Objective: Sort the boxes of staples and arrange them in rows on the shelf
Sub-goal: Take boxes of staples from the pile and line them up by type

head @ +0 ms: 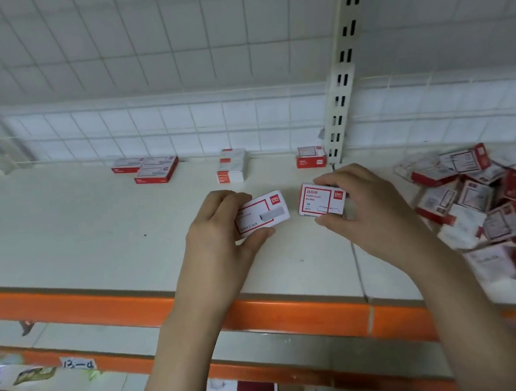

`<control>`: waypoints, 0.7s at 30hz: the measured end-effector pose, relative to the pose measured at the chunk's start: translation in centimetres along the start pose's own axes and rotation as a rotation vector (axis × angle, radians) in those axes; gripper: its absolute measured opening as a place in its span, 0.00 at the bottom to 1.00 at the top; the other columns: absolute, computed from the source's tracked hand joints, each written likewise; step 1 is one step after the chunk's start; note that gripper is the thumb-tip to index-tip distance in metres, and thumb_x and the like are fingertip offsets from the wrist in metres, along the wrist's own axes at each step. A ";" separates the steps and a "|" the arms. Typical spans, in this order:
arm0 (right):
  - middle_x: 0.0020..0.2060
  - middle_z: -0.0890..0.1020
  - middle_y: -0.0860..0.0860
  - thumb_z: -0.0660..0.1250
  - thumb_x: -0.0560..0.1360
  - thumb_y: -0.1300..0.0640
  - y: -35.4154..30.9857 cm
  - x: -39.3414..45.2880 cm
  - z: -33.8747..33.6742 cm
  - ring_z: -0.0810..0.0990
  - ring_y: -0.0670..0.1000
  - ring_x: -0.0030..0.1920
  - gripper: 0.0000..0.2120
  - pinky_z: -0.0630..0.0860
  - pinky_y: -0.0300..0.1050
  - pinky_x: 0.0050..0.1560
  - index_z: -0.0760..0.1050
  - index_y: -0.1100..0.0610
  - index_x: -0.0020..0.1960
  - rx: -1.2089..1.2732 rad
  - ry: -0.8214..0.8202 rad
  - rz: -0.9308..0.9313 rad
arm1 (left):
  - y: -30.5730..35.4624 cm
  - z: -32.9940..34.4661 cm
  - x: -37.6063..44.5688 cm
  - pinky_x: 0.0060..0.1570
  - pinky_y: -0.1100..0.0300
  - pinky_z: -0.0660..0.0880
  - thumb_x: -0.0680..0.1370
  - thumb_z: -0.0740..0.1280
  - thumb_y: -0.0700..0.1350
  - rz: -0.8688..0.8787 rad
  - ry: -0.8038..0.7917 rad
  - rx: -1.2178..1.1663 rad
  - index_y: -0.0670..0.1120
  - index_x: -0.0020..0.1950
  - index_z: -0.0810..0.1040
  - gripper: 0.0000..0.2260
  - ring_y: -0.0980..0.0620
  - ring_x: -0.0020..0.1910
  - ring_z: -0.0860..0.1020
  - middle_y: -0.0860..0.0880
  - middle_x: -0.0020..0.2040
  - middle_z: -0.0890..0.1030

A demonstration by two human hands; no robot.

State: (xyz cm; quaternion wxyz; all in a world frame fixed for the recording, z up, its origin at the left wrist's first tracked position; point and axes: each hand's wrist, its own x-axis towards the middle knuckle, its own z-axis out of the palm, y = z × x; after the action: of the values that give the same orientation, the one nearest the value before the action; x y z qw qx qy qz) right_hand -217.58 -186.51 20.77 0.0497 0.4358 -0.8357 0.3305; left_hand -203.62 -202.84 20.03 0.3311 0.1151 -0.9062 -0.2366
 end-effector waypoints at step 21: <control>0.63 0.74 0.49 0.67 0.74 0.55 -2.8 4.2 6.5 0.69 0.52 0.61 0.23 0.64 0.43 0.59 0.67 0.53 0.69 -0.257 -0.229 0.248 | -10.1 -4.6 2.8 0.45 0.67 0.69 0.71 0.65 0.50 0.050 -0.146 0.013 0.41 0.59 0.77 0.20 0.47 0.46 0.79 0.47 0.53 0.80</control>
State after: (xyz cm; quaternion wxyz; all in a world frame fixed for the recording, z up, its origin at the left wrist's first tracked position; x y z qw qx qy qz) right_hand -216.70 -194.48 18.69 -0.0313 0.3546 -0.9183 0.1733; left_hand -202.18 -214.17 19.48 0.2690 0.0770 -0.9320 -0.2302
